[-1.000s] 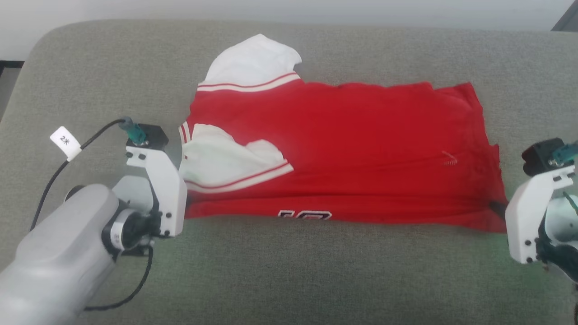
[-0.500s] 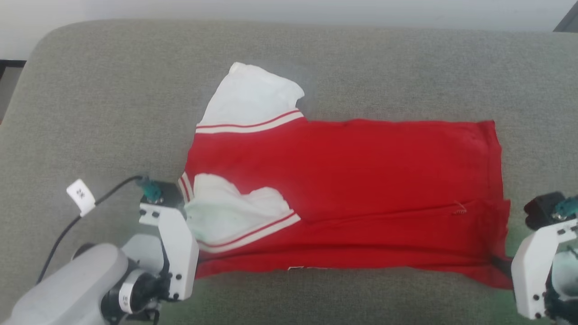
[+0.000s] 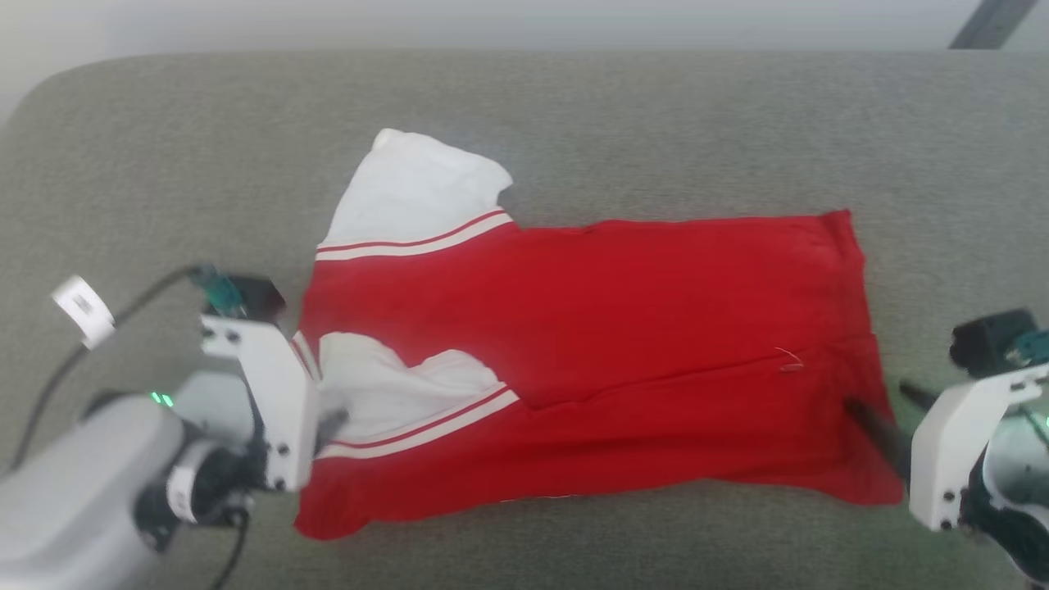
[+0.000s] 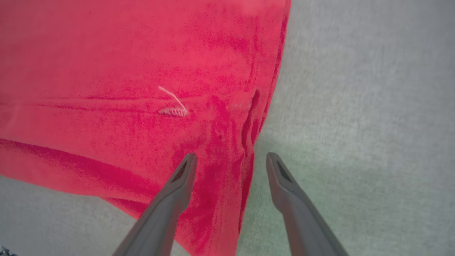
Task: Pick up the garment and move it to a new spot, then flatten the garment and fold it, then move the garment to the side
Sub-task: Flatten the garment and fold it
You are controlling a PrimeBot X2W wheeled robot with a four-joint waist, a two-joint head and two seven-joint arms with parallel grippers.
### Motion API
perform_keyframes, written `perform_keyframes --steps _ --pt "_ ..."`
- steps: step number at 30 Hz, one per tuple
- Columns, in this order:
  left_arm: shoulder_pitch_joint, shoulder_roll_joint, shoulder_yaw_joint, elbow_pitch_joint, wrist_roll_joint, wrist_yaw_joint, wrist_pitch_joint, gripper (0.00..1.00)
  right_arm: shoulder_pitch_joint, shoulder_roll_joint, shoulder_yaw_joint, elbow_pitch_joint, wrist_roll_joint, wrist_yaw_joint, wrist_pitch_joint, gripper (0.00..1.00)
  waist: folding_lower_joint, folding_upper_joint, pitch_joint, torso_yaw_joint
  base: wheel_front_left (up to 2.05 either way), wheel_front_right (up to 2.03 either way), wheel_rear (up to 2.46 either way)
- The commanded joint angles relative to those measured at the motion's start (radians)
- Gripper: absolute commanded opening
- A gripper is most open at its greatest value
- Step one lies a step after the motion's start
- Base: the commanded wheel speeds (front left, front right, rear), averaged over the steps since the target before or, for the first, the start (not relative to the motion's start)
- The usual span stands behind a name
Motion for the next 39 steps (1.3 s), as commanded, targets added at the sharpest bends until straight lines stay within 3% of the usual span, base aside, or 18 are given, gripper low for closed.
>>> perform_keyframes --steps 1,8,18,29,39 --pt "-0.027 0.014 0.01 -0.013 0.013 0.006 0.004 1.0 -0.017 0.009 -0.002 -0.008 -0.005 0.0 -0.039 1.0 0.0 -0.0001 -0.004 -0.018 0.0 0.0 0.0" --pt "-0.146 0.043 0.034 -0.019 0.067 -0.017 0.01 1.0 -0.083 0.064 -0.014 -0.048 -0.096 0.0 -0.311 1.0 0.0 -0.0001 0.004 -0.094 0.0 0.0 0.0" --pt "-0.326 0.017 0.055 0.216 0.137 -0.148 -0.058 1.0 -0.171 0.175 0.071 -0.01 -0.237 0.0 -0.649 1.0 0.0 -0.0001 0.06 -0.249 0.0 0.0 0.0" --pt "-0.485 -0.014 0.04 0.509 0.191 -0.253 -0.069 1.0 -0.223 0.232 0.143 0.069 -0.242 0.0 -0.735 1.0 0.0 -0.0001 0.145 -0.351 0.0 0.0 0.0" --pt "-0.543 -0.048 0.044 0.746 0.154 -0.26 0.019 1.0 -0.259 0.228 0.16 0.102 -0.223 0.0 -0.754 1.0 0.0 -0.0001 0.205 -0.388 0.0 0.0 0.0"
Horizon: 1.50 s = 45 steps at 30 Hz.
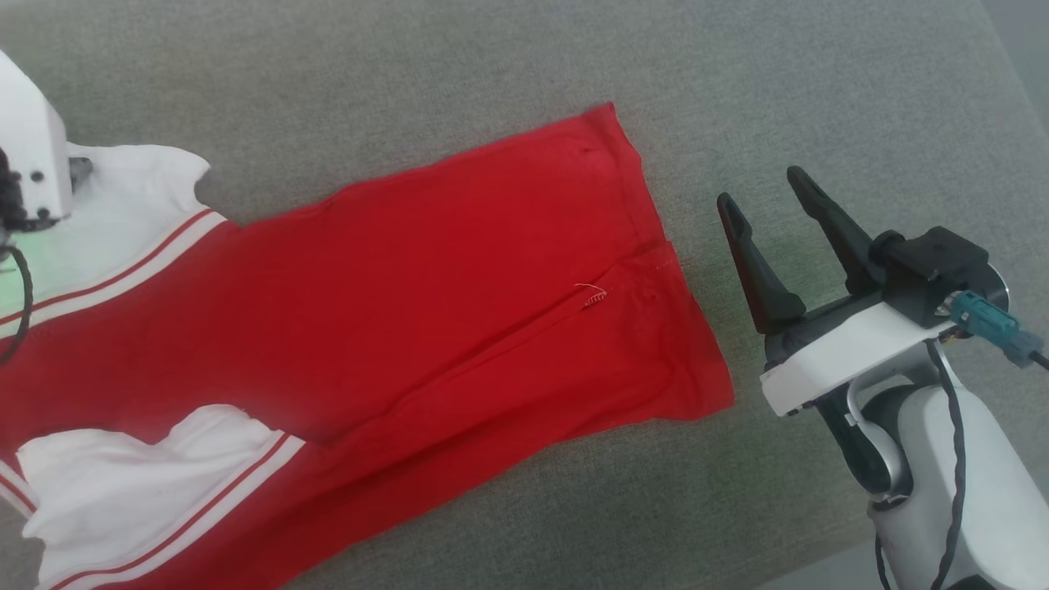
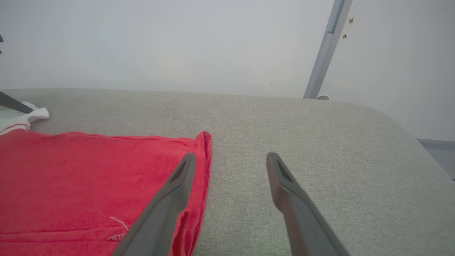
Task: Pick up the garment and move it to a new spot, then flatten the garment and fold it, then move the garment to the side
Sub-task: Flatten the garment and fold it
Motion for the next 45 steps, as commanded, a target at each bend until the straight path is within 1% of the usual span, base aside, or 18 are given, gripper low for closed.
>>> perform_keyframes --steps 1,3,4,9,13,20,26,27,29,33,34,35,36,37,41,45 --pt "0.007 -0.014 -0.008 0.019 -0.013 -0.001 0.016 0.87 -0.01 -0.003 0.005 0.004 0.009 0.0 0.002 1.0 0.0 0.0 0.005 -0.002 0.0 0.0 0.0" --pt "0.014 -0.029 -0.012 0.046 -0.018 -0.005 0.037 0.22 -0.023 -0.007 0.012 0.004 0.019 0.0 0.014 1.0 0.0 0.0 0.009 0.0 0.0 0.0 0.0" --pt "0.016 -0.036 -0.011 0.057 -0.027 -0.007 0.045 0.0 -0.028 -0.011 0.018 0.004 0.024 0.0 0.023 1.0 0.0 0.0 0.011 0.002 0.0 0.0 0.0" --pt "0.006 -0.076 -0.012 0.089 -0.041 -0.022 0.041 0.0 -0.092 -0.045 0.059 0.021 0.062 0.0 0.094 1.0 0.0 0.0 0.019 0.022 0.0 0.0 0.0" --pt "-0.017 -0.113 -0.021 0.105 -0.033 -0.033 0.025 0.0 -0.175 -0.076 0.103 0.071 0.084 0.0 0.161 1.0 0.0 0.0 0.027 0.049 0.0 0.0 0.0" --pt "-0.074 -0.165 -0.029 0.136 -0.018 -0.054 0.0 0.0 -0.346 -0.11 0.197 0.24 0.163 -0.001 0.299 1.0 0.0 0.0 0.047 0.092 0.0 0.0 0.0" --pt "-0.105 -0.196 -0.031 0.169 -0.013 -0.071 -0.024 0.0 -0.487 -0.107 0.291 0.409 0.249 0.0 0.48 1.0 0.0 0.0 0.058 0.113 0.0 0.0 0.0" --pt "-0.105 -0.196 -0.031 0.169 -0.013 -0.071 -0.024 0.0 -0.487 -0.107 0.291 0.409 0.249 0.0 0.48 1.0 0.0 0.0 0.058 0.113 0.0 0.0 0.0" --pt "-0.113 -0.205 -0.031 0.18 -0.014 -0.077 -0.031 0.0 -0.517 -0.097 0.318 0.461 0.286 0.0 0.544 1.0 0.0 0.0 0.061 0.118 0.0 0.0 0.0" --pt "-0.119 -0.222 -0.033 0.203 -0.015 -0.088 -0.047 0.0 -0.572 -0.098 0.375 0.533 0.331 0.0 0.65 1.0 0.0 0.0 0.066 0.131 0.0 0.0 0.0" --pt "-0.121 -0.227 -0.034 0.207 -0.014 -0.089 -0.05 0.0 -0.582 -0.102 0.388 0.548 0.337 0.0 0.666 0.53 0.0 0.0 0.066 0.135 0.0 0.0 0.0" --pt "-0.124 -0.233 -0.032 0.213 -0.016 -0.091 -0.06 0.0 -0.591 -0.103 0.399 0.557 0.344 0.0 0.678 0.14 0.0 0.0 0.066 0.139 0.0 0.0 0.0" --pt "-0.126 -0.238 -0.03 0.219 -0.019 -0.094 -0.067 0.0 -0.599 -0.107 0.409 0.563 0.349 0.0 0.686 0.0 0.0 0.0 0.064 0.144 0.0 0.0 0.0" --pt "-0.128 -0.244 -0.029 0.225 -0.02 -0.097 -0.073 0.0 -0.608 -0.114 0.42 0.567 0.35 0.0 0.689 0.0 0.0 0.0 0.062 0.15 0.0 0.0 0.0" --pt "-0.134 -0.253 -0.029 0.25 -0.025 -0.112 -0.084 0.0 -0.632 -0.145 0.421 0.58 0.351 -0.001 0.637 0.0 0.0 0.0 0.04 0.174 0.0 0.0 0.0" --pt "-0.144 -0.269 -0.027 0.264 -0.036 -0.128 -0.071 0.0 -0.627 -0.175 0.41 0.582 0.345 -0.001 0.591 0.0 0.0 0.0 0.002 0.207 0.0 0.0 0.0"
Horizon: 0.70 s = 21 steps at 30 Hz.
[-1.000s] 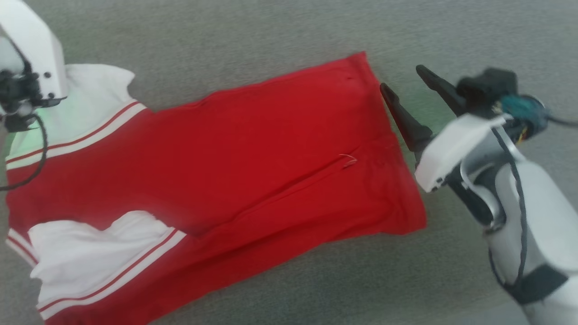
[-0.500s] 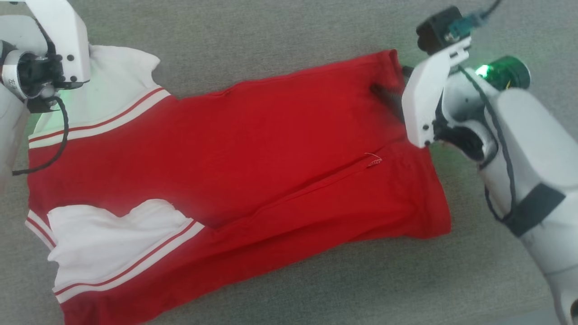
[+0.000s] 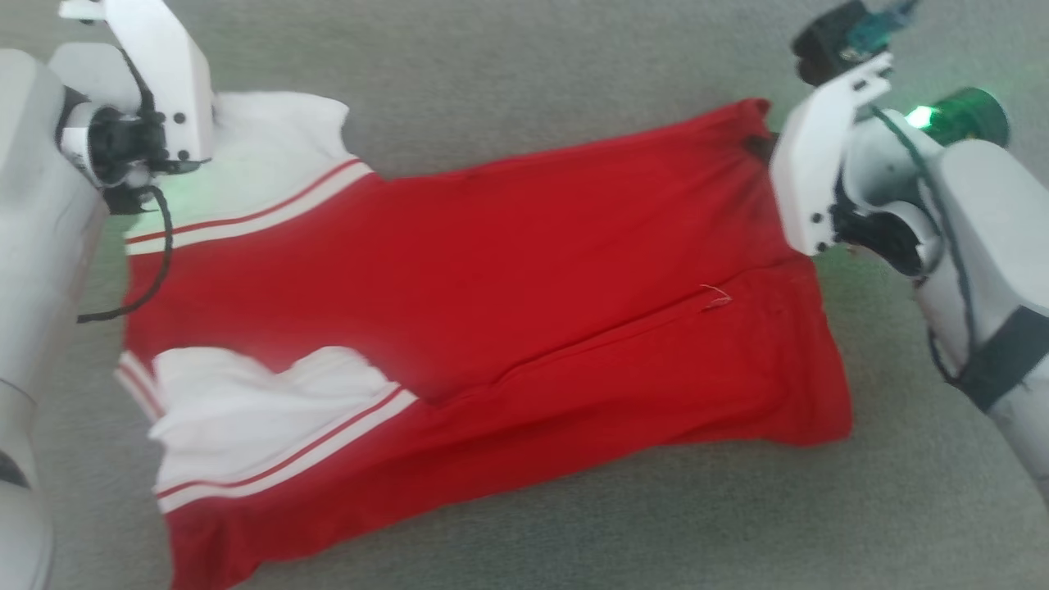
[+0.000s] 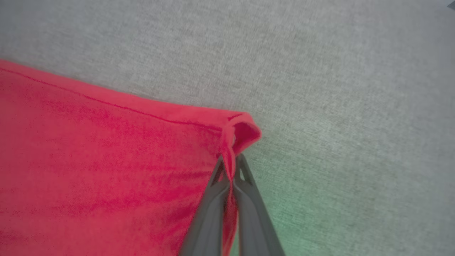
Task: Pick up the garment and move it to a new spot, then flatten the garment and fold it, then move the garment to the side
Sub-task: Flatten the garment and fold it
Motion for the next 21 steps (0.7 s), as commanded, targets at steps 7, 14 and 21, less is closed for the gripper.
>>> perform_keyframes --steps 7,14,21 --pt "0.015 -0.027 -0.022 -0.049 0.0 -0.002 0.044 0.0 0.076 -0.077 -0.053 -0.058 -0.03 -0.002 -0.096 0.0 0.0 0.0 -0.098 0.097 0.0 0.0 0.0" --pt "0.087 -0.008 -0.038 -0.192 -0.012 0.026 0.08 0.0 0.197 -0.132 -0.104 -0.18 -0.047 -0.002 -0.083 0.0 0.0 0.0 -0.162 0.158 0.0 0.0 0.0" --pt "0.229 0.07 -0.05 -0.487 -0.034 0.127 0.148 0.0 0.357 -0.166 -0.185 -0.328 -0.065 -0.002 -0.021 0.0 0.0 0.0 -0.203 0.191 0.0 0.0 0.0"
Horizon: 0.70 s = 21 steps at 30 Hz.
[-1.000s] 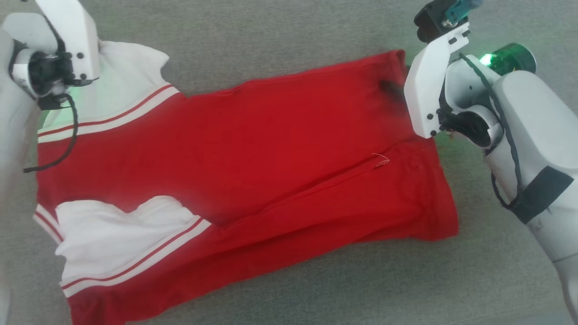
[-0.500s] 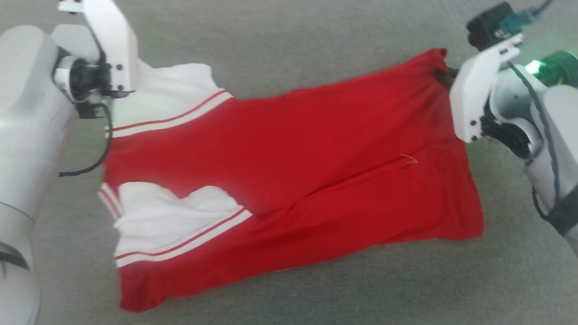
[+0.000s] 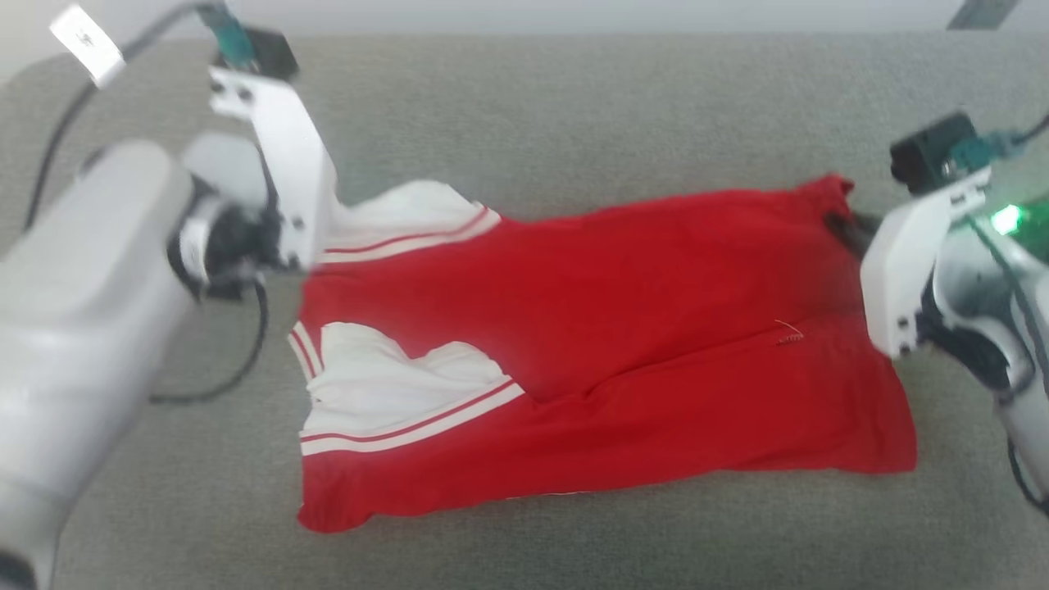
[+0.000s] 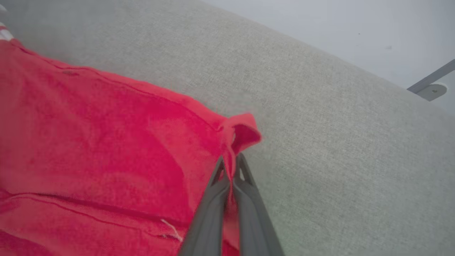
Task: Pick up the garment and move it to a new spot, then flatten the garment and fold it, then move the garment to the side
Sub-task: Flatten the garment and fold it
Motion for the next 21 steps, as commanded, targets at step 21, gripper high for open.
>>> perform_keyframes --steps 21 --pt "0.437 0.226 -0.042 -0.633 -0.059 0.31 0.067 0.0 0.409 0.06 -0.256 -0.173 -0.044 -0.001 0.132 0.0 0.0 0.0 -0.028 0.029 0.0 0.0 0.0"
